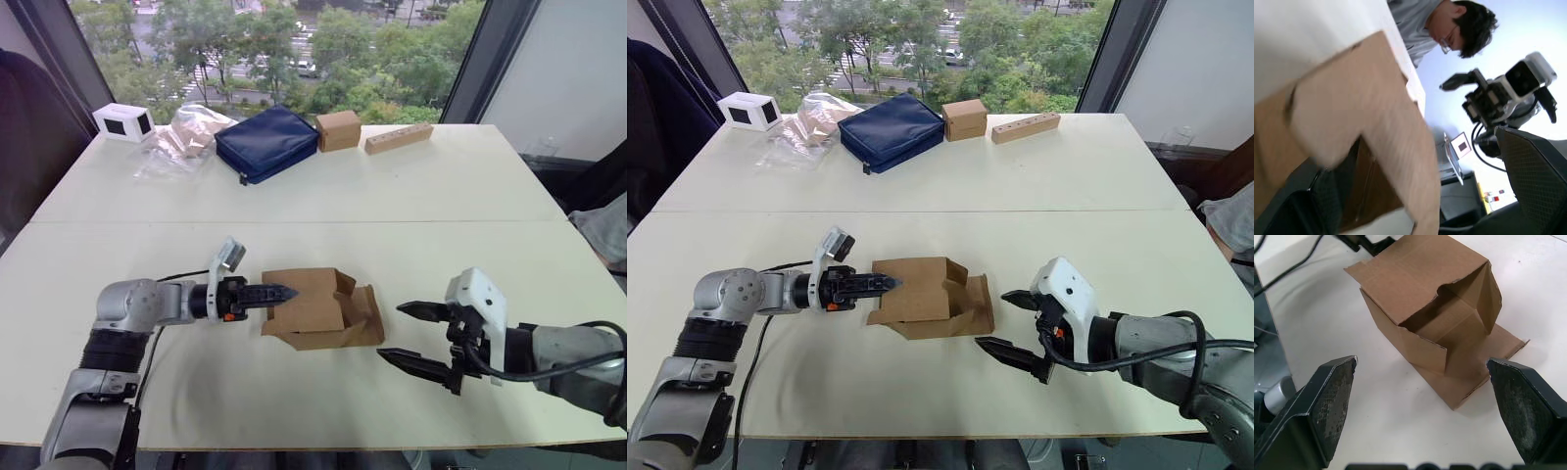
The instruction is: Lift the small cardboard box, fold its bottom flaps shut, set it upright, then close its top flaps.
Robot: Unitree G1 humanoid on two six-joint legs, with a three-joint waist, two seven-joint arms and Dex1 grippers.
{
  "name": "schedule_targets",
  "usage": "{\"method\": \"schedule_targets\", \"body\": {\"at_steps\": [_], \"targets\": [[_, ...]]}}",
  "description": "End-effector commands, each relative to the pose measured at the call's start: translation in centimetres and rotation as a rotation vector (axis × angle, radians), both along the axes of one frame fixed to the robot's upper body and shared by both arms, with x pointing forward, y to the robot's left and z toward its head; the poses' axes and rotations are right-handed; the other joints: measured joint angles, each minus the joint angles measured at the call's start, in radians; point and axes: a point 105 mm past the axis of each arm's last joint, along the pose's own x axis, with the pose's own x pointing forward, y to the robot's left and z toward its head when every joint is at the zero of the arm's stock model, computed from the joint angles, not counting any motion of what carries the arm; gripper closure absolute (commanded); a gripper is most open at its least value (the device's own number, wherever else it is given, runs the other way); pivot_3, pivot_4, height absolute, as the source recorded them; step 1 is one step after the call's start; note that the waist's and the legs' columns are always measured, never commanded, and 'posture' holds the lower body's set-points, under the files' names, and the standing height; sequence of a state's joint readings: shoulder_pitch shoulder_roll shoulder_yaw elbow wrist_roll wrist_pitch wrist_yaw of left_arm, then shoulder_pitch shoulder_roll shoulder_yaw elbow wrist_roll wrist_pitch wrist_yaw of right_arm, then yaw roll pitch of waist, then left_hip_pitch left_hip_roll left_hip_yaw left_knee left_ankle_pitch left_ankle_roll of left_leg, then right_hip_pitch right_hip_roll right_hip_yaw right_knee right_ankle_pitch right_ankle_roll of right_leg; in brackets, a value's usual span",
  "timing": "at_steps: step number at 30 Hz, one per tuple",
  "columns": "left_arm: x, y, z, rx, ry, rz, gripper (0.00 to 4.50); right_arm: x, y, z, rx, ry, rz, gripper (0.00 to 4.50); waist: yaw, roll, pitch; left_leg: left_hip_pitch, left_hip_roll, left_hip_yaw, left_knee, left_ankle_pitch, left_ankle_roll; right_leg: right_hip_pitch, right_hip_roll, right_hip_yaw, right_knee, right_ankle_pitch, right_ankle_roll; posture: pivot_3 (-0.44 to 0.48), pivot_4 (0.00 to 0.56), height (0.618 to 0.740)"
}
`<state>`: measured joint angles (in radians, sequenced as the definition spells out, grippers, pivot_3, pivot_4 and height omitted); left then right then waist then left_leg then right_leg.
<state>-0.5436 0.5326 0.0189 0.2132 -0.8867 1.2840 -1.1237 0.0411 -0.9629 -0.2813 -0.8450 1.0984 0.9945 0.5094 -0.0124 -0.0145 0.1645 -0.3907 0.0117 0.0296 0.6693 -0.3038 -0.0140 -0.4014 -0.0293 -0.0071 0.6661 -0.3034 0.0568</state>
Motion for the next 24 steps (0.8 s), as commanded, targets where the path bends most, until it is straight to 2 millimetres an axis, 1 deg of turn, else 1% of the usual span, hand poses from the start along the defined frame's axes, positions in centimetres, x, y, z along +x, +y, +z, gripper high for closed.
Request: {"method": "schedule_targets", "body": {"at_steps": [1, 8, 12, 15, 20, 24], "targets": [[-0.4, -0.7, 1.0, -0.023, -0.025, -0.021, 0.03, -0.6, 0.8, 1.4, 0.002, -0.054, 0.045, 0.03, 0.002, 0.000, 0.000, 0.000, 0.000, 0.000, 0.000, 0.000, 0.000, 0.000, 0.000, 0.000, 0.000, 0.000, 0.000, 0.000, 0.150, 0.740], [-0.9, -2.3, 1.0, -0.004, -0.013, -0.042, 0.03, -0.5, 0.6, 2.2, -0.022, -0.075, 0.055, 0.03, 0.004, 0.000, 0.000, 0.000, 0.000, 0.000, 0.001, 0.000, 0.000, 0.001, 0.000, 0.000, 0.000, 0.000, 0.000, 0.000, 0.150, 0.740], [-1.3, -3.0, 1.1, -0.008, -0.013, -0.050, 0.03, -0.4, 0.4, 2.0, -0.032, -0.072, 0.049, 0.03, 0.004, 0.000, 0.000, 0.000, 0.000, 0.000, 0.001, 0.000, 0.000, 0.001, 0.000, 0.000, 0.000, 0.000, 0.000, 0.000, 0.150, 0.740], [-0.9, -3.3, 1.4, -0.012, -0.013, -0.030, 0.81, -0.4, 0.0, 1.6, -0.041, -0.065, 0.038, 0.00, 0.004, 0.000, 0.000, 0.000, 0.000, 0.000, 0.001, 0.000, 0.000, 0.001, 0.000, 0.000, 0.000, 0.000, 0.000, 0.000, 0.150, 0.740], [-0.5, -3.7, 2.3, -0.022, -0.015, -0.027, 2.86, -0.6, -0.1, 1.0, -0.045, -0.061, 0.035, 0.00, 0.005, 0.000, 0.000, 0.000, 0.000, 0.000, 0.002, 0.000, 0.000, 0.001, 0.000, 0.000, 0.000, 0.000, 0.000, 0.000, 0.150, 0.740], [-0.5, -3.8, 2.9, -0.028, -0.016, -0.028, 4.35, -0.7, -0.1, 0.9, -0.047, -0.060, 0.035, 0.00, 0.004, 0.000, 0.000, 0.000, 0.001, -0.001, 0.005, 0.000, 0.000, 0.002, 0.002, 0.000, 0.000, 0.000, 0.000, 0.000, 0.150, 0.740]]}}
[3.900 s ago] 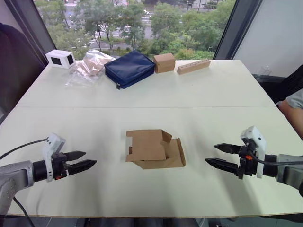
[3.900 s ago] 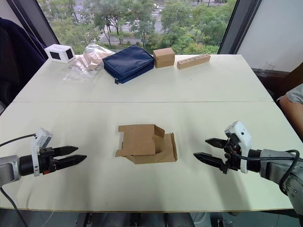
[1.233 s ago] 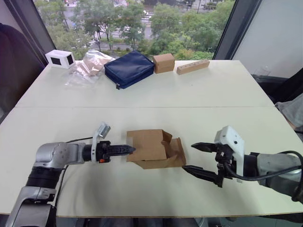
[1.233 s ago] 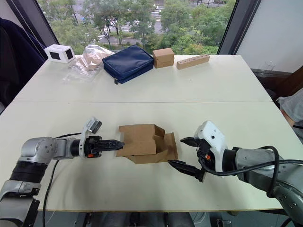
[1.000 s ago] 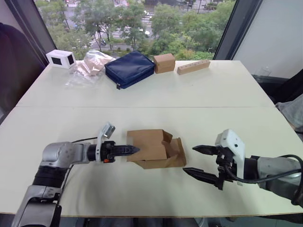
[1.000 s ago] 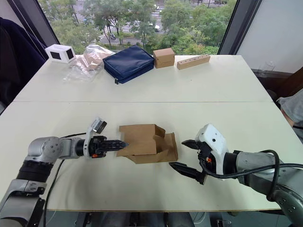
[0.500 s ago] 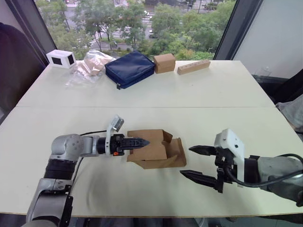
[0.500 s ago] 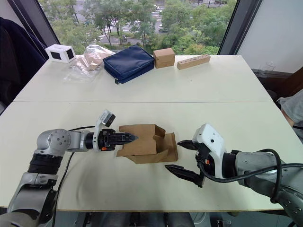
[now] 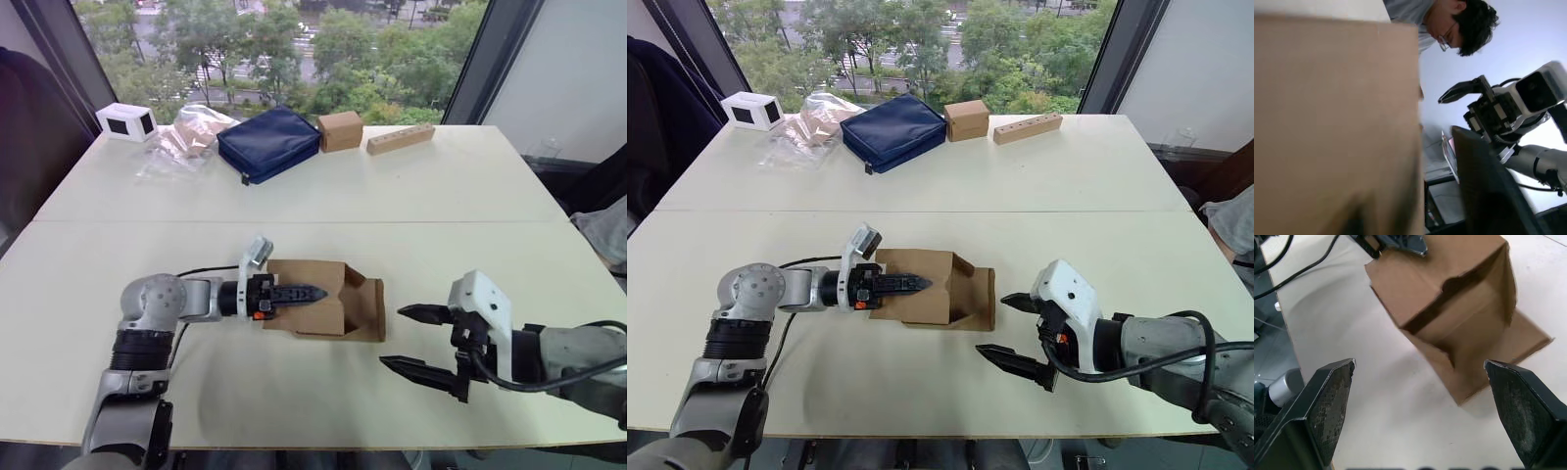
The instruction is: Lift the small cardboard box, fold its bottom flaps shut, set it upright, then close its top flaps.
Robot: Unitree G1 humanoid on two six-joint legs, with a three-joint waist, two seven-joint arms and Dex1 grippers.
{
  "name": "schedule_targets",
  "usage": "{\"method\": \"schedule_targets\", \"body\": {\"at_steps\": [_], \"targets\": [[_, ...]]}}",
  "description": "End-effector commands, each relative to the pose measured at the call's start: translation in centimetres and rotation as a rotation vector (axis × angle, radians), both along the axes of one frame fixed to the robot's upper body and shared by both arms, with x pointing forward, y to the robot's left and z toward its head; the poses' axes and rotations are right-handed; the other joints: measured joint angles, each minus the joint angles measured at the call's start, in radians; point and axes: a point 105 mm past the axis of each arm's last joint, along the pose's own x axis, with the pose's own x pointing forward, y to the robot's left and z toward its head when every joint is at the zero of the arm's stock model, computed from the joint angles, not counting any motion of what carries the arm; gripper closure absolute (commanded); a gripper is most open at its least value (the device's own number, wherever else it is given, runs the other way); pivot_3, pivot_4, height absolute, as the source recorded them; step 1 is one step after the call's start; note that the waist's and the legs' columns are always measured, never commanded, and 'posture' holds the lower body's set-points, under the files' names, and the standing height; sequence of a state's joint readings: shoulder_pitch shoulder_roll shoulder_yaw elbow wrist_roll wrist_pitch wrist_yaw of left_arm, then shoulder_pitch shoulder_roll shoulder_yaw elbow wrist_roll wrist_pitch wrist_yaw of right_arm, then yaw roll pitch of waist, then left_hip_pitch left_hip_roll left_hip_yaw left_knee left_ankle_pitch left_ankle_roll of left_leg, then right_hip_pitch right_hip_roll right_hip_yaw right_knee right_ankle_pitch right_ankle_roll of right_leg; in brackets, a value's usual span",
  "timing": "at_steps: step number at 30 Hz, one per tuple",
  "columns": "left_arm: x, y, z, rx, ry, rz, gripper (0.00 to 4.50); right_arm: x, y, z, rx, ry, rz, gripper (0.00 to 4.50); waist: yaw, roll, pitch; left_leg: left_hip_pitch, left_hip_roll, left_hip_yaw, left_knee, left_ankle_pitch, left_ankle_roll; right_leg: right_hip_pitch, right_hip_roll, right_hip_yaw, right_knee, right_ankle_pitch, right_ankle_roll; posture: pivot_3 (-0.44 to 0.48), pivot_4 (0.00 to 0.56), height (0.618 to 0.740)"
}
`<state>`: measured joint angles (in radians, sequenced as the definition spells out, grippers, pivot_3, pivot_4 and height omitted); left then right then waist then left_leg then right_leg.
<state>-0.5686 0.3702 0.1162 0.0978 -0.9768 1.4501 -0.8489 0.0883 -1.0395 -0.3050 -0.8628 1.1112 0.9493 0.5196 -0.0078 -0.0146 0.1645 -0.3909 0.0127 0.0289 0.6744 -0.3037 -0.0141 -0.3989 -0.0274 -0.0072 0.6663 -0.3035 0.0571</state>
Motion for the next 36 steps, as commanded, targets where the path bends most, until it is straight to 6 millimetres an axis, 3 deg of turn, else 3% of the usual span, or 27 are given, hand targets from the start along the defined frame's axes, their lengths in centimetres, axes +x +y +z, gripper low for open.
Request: {"method": "schedule_targets", "body": {"at_steps": [1, 6, 13, 16, 21, 26, 30, 36], "targets": [[0.0, -0.2, 1.8, -0.039, -0.039, -0.014, 4.45, -0.2, 0.3, 0.7, 0.001, -0.050, 0.019, 0.00, 0.000, 0.000, 0.000, 0.000, 0.000, 0.000, 0.001, 0.000, 0.000, 0.000, 0.000, 0.000, 0.000, 0.000, 0.000, 0.000, 0.150, 0.740], [0.5, 0.0, 4.1, -0.062, -0.132, 0.007, 4.45, 0.4, 0.3, 1.7, 0.065, -0.089, -0.006, 0.00, 0.001, 0.000, 0.000, -0.001, 0.000, 0.000, 0.004, 0.000, 0.001, 0.001, 0.000, 0.000, 0.000, 0.000, 0.000, 0.000, 0.150, 0.740], [1.5, 0.5, 8.9, -0.005, -0.485, 0.043, 4.45, 4.0, -0.6, 6.3, 0.345, -0.284, -0.164, 0.00, -0.001, -0.001, 0.000, -0.001, 0.001, 0.000, 0.005, 0.002, -0.003, 0.001, 0.001, 0.000, 0.001, 0.000, 0.000, 0.000, 0.150, 0.740], [2.0, 0.5, 11.2, 0.012, -0.630, 0.045, 4.50, 5.9, -0.8, 8.6, 0.447, -0.397, -0.236, 0.64, -0.002, -0.001, 0.001, -0.001, 0.001, 0.000, 0.005, 0.002, -0.003, 0.001, 0.001, 0.000, 0.001, 0.000, 0.000, 0.000, 0.150, 0.740], [2.9, 1.2, 13.4, 0.008, -0.801, 0.049, 4.50, 8.4, 0.5, 12.0, 0.606, -0.514, -0.287, 2.39, -0.006, 0.000, 0.001, -0.001, 0.000, 0.000, 0.005, 0.002, -0.003, 0.000, 0.001, 0.000, 0.001, 0.000, 0.000, 0.000, 0.150, 0.740], [3.4, 2.1, 14.0, 0.003, -0.873, 0.034, 4.50, 10.3, 0.9, 13.5, 0.670, -0.562, -0.359, 4.33, -0.004, 0.000, 0.001, -0.003, 0.001, 0.000, 0.005, 0.002, -0.003, -0.002, 0.001, 0.000, 0.003, 0.000, 0.000, 0.000, 0.150, 0.740], [3.5, 2.3, 14.2, -0.003, -0.895, 0.023, 4.50, 11.3, 0.8, 13.2, 0.644, -0.575, -0.401, 4.47, 0.000, 0.000, 0.001, -0.005, 0.000, 0.000, 0.006, 0.000, 0.000, -0.003, 0.001, 0.000, 0.003, 0.000, 0.000, 0.000, 0.150, 0.740], [3.5, 2.5, 13.9, -0.014, -0.899, 0.019, 4.50, 11.0, 2.8, 11.6, 0.595, -0.525, -0.293, 4.47, -0.005, 0.000, 0.001, -0.008, 0.000, 0.000, 0.007, -0.001, 0.001, -0.007, 0.001, 0.000, 0.005, 0.000, 0.000, 0.000, 0.150, 0.740]]}}
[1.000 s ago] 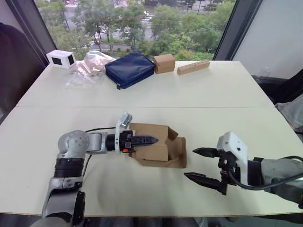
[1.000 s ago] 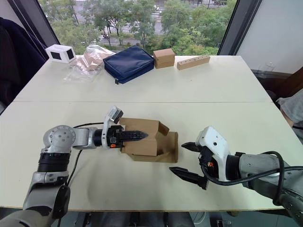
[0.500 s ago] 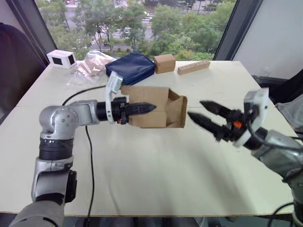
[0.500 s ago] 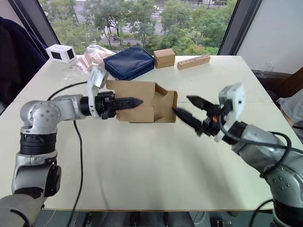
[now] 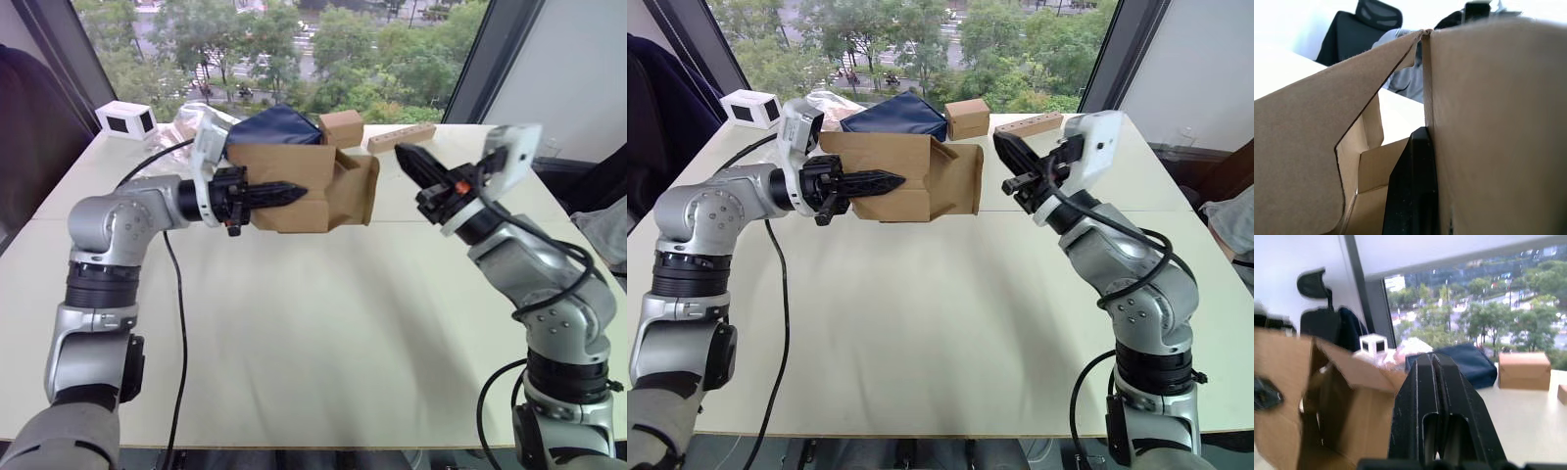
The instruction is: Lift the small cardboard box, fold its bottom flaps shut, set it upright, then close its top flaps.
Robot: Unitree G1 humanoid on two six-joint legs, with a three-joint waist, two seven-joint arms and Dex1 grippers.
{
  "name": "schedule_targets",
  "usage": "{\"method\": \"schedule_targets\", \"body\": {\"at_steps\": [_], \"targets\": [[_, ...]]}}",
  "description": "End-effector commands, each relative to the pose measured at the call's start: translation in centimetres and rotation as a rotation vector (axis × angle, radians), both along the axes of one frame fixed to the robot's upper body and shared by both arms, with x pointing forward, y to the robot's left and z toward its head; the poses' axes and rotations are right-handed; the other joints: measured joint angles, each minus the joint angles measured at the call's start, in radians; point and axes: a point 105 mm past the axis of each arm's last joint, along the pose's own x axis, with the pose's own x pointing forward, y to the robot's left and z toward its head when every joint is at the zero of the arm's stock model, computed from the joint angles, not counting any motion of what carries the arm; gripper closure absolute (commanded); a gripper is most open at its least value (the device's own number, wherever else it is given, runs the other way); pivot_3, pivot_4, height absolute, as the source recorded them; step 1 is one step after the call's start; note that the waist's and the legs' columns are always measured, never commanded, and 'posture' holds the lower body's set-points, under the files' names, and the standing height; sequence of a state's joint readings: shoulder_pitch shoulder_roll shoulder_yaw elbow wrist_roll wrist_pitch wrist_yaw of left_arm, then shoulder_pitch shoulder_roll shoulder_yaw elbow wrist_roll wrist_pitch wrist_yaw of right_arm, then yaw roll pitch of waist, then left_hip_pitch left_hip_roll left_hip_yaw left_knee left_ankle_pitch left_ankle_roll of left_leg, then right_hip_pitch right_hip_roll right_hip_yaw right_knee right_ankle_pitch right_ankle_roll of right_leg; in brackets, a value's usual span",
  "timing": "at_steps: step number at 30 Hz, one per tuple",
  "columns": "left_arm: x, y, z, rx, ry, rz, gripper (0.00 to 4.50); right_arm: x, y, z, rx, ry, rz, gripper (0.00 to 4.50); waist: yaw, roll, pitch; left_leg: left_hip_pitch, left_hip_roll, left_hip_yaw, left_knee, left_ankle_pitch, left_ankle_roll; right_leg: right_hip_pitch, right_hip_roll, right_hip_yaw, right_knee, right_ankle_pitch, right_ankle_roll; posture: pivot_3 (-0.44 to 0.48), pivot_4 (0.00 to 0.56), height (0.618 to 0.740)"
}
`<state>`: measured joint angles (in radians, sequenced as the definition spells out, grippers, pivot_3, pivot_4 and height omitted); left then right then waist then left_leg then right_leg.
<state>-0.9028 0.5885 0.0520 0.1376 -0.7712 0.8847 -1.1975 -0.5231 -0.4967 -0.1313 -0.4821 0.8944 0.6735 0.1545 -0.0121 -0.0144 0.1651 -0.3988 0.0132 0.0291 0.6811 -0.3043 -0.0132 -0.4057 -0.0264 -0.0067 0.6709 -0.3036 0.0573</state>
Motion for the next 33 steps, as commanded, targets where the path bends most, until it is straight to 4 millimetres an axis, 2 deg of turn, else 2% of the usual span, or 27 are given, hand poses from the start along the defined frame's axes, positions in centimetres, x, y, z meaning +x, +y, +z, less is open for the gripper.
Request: {"method": "schedule_targets", "body": {"at_steps": [1, 8, 15, 19, 25, 28, 31, 33], "targets": [[-0.3, 0.0, 0.7, 0.001, -0.048, -0.011, 4.50, -0.9, 0.9, 0.5, -0.022, -0.043, 0.058, 4.47, -0.001, 0.000, 0.000, 0.000, 0.000, 0.000, 0.000, 0.000, 0.000, 0.000, 0.000, 0.000, 0.000, 0.000, 0.000, 0.000, 0.150, 0.740], [-0.7, -0.3, 0.6, -0.002, -0.044, -0.032, 4.50, -1.6, 2.8, 0.0, -0.026, -0.039, 0.167, 4.47, -0.001, 0.000, 0.000, 0.000, 0.000, 0.000, 0.000, -0.001, 0.001, -0.001, 0.000, 0.000, 0.001, 0.000, 0.000, 0.000, 0.150, 0.740], [-1.1, -0.6, 0.6, -0.002, -0.040, -0.046, 4.50, -2.0, 3.5, -0.6, -0.029, -0.024, 0.211, 4.47, -0.001, 0.000, 0.000, 0.000, 0.000, 0.000, 0.000, -0.001, 0.001, -0.001, 0.000, 0.000, 0.001, 0.000, 0.000, 0.000, 0.150, 0.740], [-1.0, -0.6, 0.7, -0.003, -0.039, -0.037, 4.50, -2.7, 3.1, -1.5, -0.058, -0.008, 0.229, 4.47, 0.001, 0.000, 0.000, -0.001, 0.000, 0.000, 0.000, -0.001, 0.001, -0.001, 0.000, 0.000, 0.001, 0.000, 0.000, 0.000, 0.150, 0.740], [-1.4, -0.9, 0.8, -0.001, -0.034, -0.058, 4.50, -2.8, 2.8, -1.2, -0.066, -0.018, 0.238, 4.47, -0.002, 0.000, 0.000, 0.000, 0.000, 0.000, 0.001, -0.001, 0.002, -0.001, 0.000, 0.000, 0.002, 0.000, 0.000, 0.000, 0.150, 0.740], [-1.3, -0.9, 0.9, 0.001, -0.037, -0.048, 4.50, -4.1, 2.6, -1.2, -0.093, -0.013, 0.308, 4.47, -0.001, 0.000, 0.000, 0.000, 0.000, 0.000, 0.001, -0.001, 0.002, -0.001, 0.000, 0.000, 0.002, 0.000, 0.000, 0.000, 0.150, 0.740], [-1.3, -0.8, 1.0, 0.000, -0.039, -0.046, 4.50, -4.9, 1.8, -0.4, -0.092, -0.014, 0.337, 4.47, 0.002, 0.000, 0.000, -0.001, 0.000, 0.000, 0.001, -0.001, 0.002, -0.001, 0.000, 0.000, 0.002, 0.000, 0.000, 0.000, 0.150, 0.740], [-1.5, -0.8, 1.1, 0.001, -0.038, -0.053, 4.50, -4.6, 0.9, 0.6, -0.066, -0.037, 0.307, 4.47, 0.001, 0.000, 0.000, -0.001, 0.000, 0.000, 0.001, -0.001, 0.002, -0.001, 0.000, 0.000, 0.002, 0.000, 0.000, 0.000, 0.150, 0.740]]}}
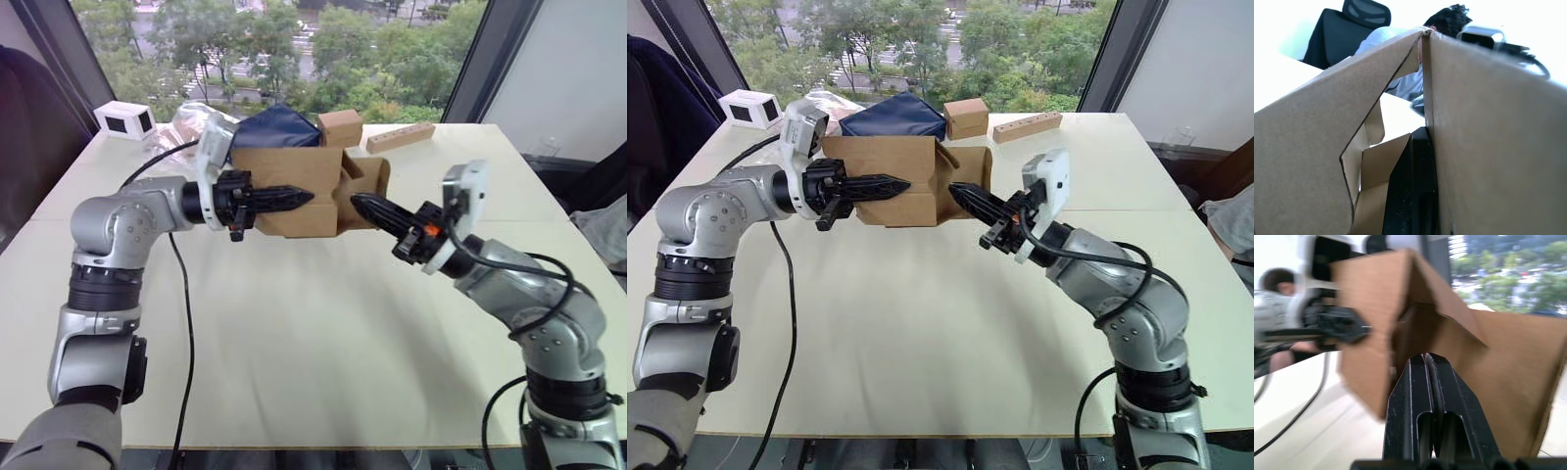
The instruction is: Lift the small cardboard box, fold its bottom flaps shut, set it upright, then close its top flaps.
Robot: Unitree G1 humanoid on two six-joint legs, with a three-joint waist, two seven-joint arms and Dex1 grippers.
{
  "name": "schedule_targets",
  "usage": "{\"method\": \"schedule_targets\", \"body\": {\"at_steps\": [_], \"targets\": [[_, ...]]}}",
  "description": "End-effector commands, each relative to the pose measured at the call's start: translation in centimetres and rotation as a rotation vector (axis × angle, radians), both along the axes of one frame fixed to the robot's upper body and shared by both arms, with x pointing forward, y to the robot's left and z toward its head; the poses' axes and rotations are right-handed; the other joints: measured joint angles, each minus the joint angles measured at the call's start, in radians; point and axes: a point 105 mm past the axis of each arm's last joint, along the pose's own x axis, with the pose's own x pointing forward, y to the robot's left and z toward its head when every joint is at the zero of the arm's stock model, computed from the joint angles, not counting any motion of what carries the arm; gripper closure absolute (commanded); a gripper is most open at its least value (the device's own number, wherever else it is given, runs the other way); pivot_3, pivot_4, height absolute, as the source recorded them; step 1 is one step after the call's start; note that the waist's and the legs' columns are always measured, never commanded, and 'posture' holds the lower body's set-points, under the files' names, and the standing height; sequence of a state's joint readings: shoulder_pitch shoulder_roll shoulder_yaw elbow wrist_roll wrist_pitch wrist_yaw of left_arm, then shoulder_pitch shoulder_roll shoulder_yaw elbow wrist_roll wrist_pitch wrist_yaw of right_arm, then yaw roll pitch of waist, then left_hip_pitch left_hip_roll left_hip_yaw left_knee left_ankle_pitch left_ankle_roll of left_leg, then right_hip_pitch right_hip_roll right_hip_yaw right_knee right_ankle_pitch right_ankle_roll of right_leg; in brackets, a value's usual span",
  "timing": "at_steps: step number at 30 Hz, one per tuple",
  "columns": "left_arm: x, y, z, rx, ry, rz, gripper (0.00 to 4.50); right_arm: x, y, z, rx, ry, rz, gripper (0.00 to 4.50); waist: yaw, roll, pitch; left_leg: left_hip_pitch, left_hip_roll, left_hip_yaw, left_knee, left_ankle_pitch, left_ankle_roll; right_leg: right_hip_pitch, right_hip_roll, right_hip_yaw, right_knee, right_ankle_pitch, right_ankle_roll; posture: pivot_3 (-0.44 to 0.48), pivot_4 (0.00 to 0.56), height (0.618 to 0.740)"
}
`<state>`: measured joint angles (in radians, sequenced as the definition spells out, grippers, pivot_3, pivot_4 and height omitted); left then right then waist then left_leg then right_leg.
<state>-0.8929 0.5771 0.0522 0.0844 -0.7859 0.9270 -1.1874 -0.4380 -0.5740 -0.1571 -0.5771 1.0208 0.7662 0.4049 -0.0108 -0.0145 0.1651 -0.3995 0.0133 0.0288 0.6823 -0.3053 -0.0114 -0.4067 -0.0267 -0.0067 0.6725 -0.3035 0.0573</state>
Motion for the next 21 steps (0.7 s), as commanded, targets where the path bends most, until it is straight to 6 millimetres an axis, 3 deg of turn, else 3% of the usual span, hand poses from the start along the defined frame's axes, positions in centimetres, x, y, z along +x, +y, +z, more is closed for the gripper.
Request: {"method": "schedule_targets", "body": {"at_steps": [1, 5, 9, 14, 21], "targets": [[-0.9, -0.2, 1.1, -0.009, -0.045, -0.028, 4.50, -0.1, -1.5, 3.0, 0.080, -0.078, -0.022, 4.47, 0.000, 0.000, 0.000, 0.000, 0.000, 0.000, 0.000, 0.000, 0.000, 0.000, 0.000, 0.000, 0.000, 0.000, 0.000, 0.000, 0.150, 0.740], [-1.1, -0.4, 1.2, -0.010, -0.044, -0.036, 4.50, 1.5, -2.3, 4.3, 0.153, -0.101, -0.086, 4.47, -0.004, 0.000, 0.000, 0.001, 0.000, 0.000, 0.000, 0.000, 0.000, 0.000, 0.000, 0.000, 0.000, 0.000, 0.000, 0.000, 0.150, 0.740], [-1.2, -0.6, 1.3, -0.011, -0.046, -0.040, 4.50, 3.1, -1.2, 2.9, 0.069, -0.099, -0.119, 4.47, -0.003, 0.000, 0.000, 0.001, 0.000, 0.000, 0.000, 0.000, 0.000, -0.001, 0.000, 0.000, 0.001, 0.000, 0.000, 0.000, 0.150, 0.740], [-1.2, -0.7, 1.5, -0.013, -0.051, -0.038, 4.50, 2.6, 0.9, 1.6, 0.026, -0.083, -0.030, 4.47, -0.001, 0.000, 0.000, 0.000, 0.000, 0.000, 0.000, 0.000, 0.000, -0.001, 0.000, 0.000, 0.001, 0.000, 0.000, 0.000, 0.150, 0.740], [-1.6, -0.8, 1.4, -0.008, -0.041, -0.058, 4.50, 2.5, 1.9, 1.5, 0.062, -0.079, 0.005, 4.47, -0.002, 0.000, 0.000, 0.000, 0.000, 0.000, 0.000, 0.000, 0.000, -0.001, 0.000, 0.000, 0.002, 0.000, 0.000, 0.000, 0.150, 0.740]]}}
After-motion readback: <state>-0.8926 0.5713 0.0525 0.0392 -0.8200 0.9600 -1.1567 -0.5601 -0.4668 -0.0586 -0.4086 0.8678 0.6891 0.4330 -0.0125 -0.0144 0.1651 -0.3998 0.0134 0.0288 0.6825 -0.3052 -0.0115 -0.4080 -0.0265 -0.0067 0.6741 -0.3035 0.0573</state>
